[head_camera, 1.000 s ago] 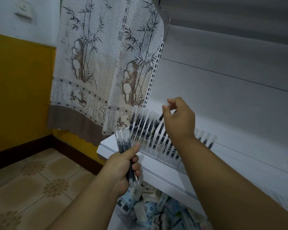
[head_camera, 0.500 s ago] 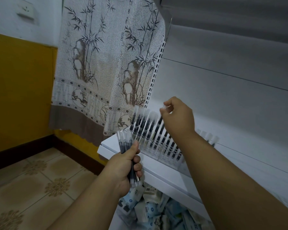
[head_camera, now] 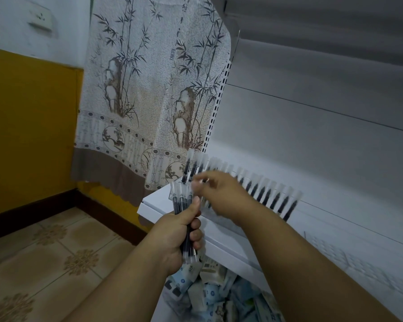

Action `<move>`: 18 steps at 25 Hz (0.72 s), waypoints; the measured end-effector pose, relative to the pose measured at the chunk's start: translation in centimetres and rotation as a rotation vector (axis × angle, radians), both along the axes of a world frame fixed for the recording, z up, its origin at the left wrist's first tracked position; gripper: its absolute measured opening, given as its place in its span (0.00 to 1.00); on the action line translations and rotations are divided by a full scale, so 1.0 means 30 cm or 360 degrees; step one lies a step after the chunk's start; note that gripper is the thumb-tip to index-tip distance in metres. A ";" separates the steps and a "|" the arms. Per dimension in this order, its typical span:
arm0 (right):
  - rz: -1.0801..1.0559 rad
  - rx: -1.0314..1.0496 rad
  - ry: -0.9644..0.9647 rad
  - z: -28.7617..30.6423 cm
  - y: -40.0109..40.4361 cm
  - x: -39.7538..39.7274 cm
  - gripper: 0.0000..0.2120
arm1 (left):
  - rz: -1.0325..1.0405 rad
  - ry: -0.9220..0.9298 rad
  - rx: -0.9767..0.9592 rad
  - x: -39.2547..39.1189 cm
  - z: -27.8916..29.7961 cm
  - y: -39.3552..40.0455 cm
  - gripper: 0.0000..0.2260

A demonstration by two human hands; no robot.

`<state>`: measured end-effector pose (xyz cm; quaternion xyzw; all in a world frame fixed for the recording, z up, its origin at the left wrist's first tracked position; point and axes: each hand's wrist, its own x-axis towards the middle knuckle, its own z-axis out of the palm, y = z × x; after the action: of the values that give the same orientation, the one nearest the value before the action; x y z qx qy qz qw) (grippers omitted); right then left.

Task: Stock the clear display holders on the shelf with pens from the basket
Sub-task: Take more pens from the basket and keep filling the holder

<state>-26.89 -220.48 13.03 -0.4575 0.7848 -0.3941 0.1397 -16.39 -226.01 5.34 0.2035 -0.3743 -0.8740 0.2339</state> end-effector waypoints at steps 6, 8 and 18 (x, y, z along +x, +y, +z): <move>-0.0184 -0.0322 -0.0476 0.014 0.029 -0.004 0.03 | -0.0023 -0.0073 0.0058 0.026 0.019 0.016 0.20; -0.0443 -0.0607 -0.0241 0.049 0.047 -0.045 0.07 | 0.0002 -0.0097 0.0082 0.029 0.018 0.009 0.18; -0.0563 -0.0771 0.0821 0.015 0.043 -0.157 0.08 | -0.0021 -0.0115 0.0108 0.016 0.027 0.011 0.15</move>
<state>-31.59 -219.19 13.49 -0.4188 0.7451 -0.4581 -0.2441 -15.92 -225.68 6.15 0.2402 -0.3538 -0.8798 0.2074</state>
